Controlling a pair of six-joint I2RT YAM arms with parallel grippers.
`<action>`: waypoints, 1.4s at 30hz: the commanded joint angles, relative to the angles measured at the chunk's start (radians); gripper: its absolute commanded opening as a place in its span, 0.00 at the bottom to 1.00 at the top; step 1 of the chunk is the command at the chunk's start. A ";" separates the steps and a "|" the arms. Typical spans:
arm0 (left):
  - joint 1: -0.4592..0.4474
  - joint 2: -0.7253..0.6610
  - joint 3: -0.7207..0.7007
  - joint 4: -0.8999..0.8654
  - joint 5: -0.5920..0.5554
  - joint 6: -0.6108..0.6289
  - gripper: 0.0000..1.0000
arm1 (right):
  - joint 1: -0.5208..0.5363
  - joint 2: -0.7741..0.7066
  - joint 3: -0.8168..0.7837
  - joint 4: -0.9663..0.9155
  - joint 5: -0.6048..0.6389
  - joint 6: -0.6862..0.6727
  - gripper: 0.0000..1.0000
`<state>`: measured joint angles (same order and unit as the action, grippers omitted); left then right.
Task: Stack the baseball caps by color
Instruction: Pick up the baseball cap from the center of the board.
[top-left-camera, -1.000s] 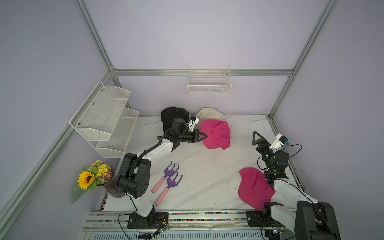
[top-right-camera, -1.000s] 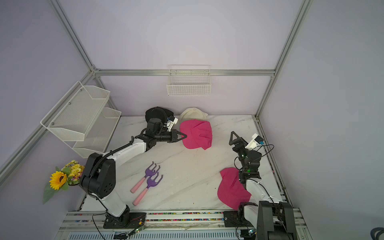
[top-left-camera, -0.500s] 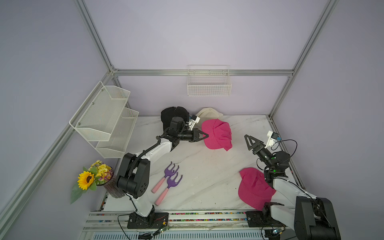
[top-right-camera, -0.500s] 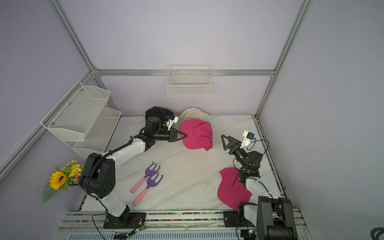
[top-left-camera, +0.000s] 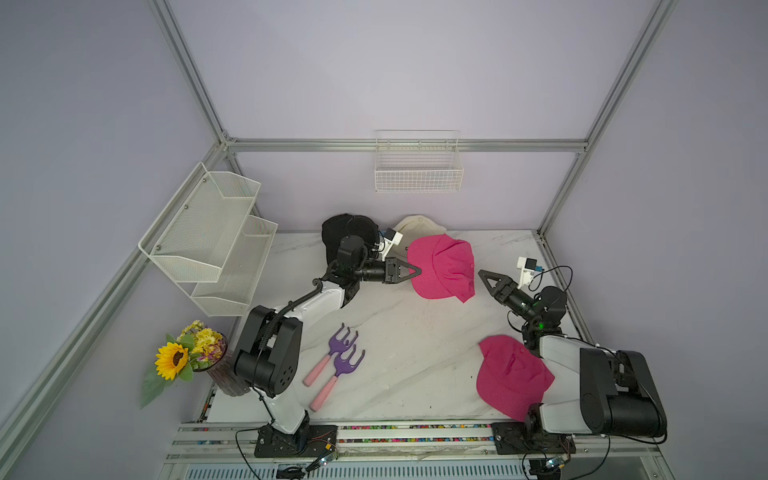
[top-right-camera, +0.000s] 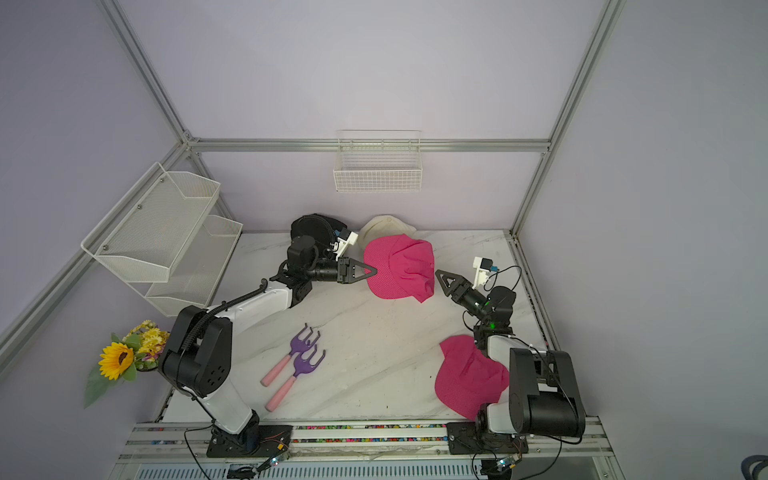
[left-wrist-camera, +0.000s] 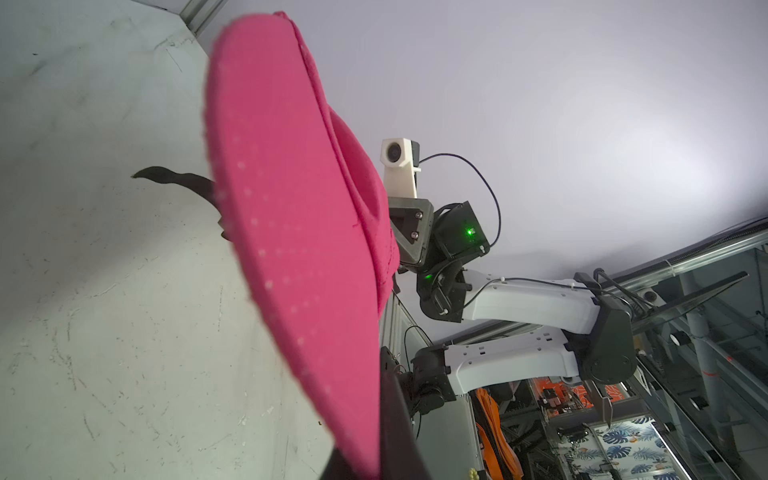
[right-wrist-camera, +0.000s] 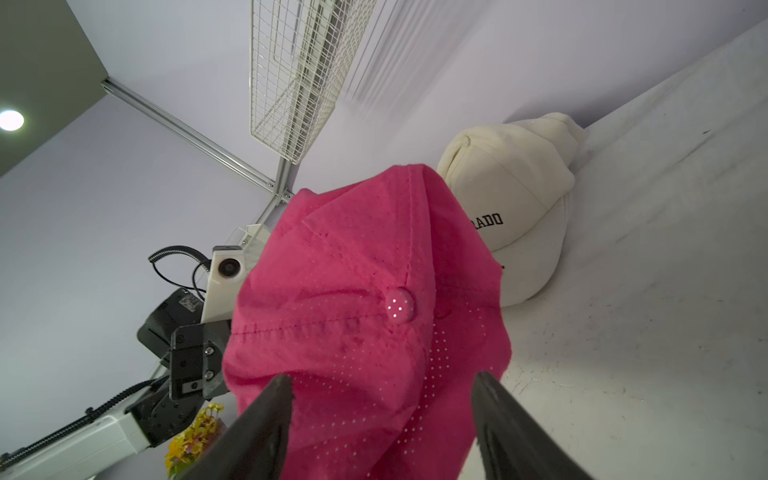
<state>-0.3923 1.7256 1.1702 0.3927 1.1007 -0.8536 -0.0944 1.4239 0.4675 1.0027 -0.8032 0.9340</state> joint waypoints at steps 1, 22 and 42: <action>-0.012 -0.028 0.006 0.086 0.046 -0.007 0.00 | 0.008 0.030 0.040 0.007 -0.035 -0.018 0.65; -0.002 -0.002 0.008 -0.012 0.001 0.060 0.00 | 0.029 -0.067 0.098 -0.013 -0.068 -0.072 0.00; 0.054 0.024 -0.043 -0.275 -0.310 0.143 0.00 | -0.080 -0.232 0.157 -0.118 -0.262 -0.099 0.00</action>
<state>-0.3759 1.6985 1.1320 0.1535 1.0016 -0.6666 -0.1841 1.2045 0.5659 0.8337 -1.1477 0.8520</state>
